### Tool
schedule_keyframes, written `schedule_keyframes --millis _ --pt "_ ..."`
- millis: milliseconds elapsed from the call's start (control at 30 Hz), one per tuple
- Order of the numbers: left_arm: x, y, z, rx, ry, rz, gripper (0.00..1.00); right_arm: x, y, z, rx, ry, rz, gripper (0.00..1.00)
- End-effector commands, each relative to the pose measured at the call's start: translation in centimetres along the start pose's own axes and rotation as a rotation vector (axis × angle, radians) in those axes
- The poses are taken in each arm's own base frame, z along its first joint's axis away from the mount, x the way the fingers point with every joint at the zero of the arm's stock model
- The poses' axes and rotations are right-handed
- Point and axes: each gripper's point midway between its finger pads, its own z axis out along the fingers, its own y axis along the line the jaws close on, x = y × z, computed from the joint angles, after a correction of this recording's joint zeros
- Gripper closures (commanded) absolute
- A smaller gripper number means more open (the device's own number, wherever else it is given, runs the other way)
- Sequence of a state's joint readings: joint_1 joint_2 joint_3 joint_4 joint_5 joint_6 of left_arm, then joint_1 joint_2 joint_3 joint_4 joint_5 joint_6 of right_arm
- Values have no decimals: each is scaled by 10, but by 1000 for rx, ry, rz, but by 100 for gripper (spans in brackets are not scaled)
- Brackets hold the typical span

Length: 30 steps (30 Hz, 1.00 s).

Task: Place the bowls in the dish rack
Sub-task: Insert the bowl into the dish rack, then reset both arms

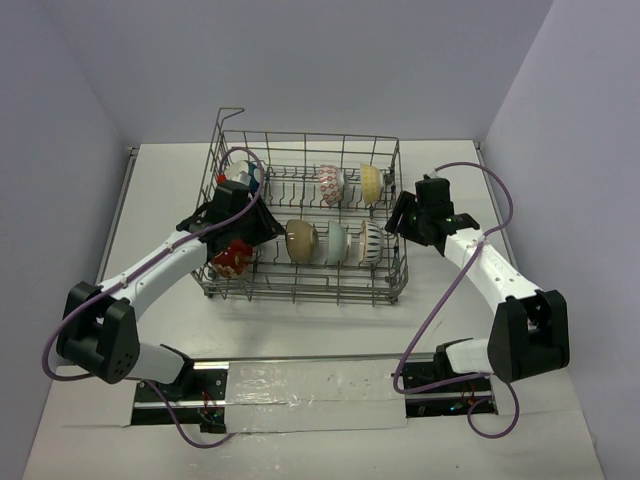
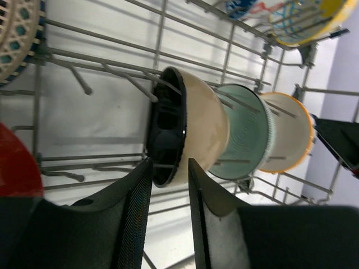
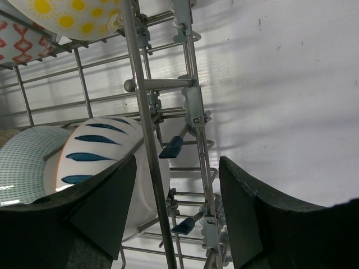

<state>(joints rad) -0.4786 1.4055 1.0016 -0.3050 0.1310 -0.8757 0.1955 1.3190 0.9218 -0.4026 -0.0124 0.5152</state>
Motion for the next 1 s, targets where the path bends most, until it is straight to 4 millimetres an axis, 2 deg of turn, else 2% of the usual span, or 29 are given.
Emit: schedule_keyframes --millis 0,100,200,233,300,400,533,700,767,800,833,900,967 --pt "-8 13 4 -56 -48 46 64 -4 4 4 -26 -21 -8 32" --pt "-12 19 4 -87 -69 64 64 -4 4 5 -25 -17 -6 32" --pt "-20 14 -3 -79 -98 89 62 -3 3 5 -23 -17 -9 32" --pt "-27 5 -10 -50 -126 103 61 -3 3 5 -22 -18 -9 32" --pt "-40 5 -19 -69 -191 146 54 -5 2 5 -17 -23 -8 30" --pt "-58 -14 -39 -16 -265 196 49 -5 2 3 -17 -24 -12 28" --pt "-79 -56 -73 94 -369 289 44 -12 -6 0 33 -49 -9 25" --pt "-92 -94 -112 132 -444 455 42 -33 -24 -20 155 -146 13 21" --pt "-102 -99 -131 108 -516 516 41 -46 -29 -29 199 -199 22 20" --pt "-100 -105 -136 105 -542 532 41 -48 -31 -33 212 -208 26 18" --pt "-106 -102 -149 80 -600 541 41 -54 -33 -37 233 -229 32 18" --pt "-105 -100 -156 95 -637 545 41 -64 -30 -47 224 -266 48 16" --pt "-103 -88 -161 95 -686 544 40 -74 -25 -59 203 -312 58 15"
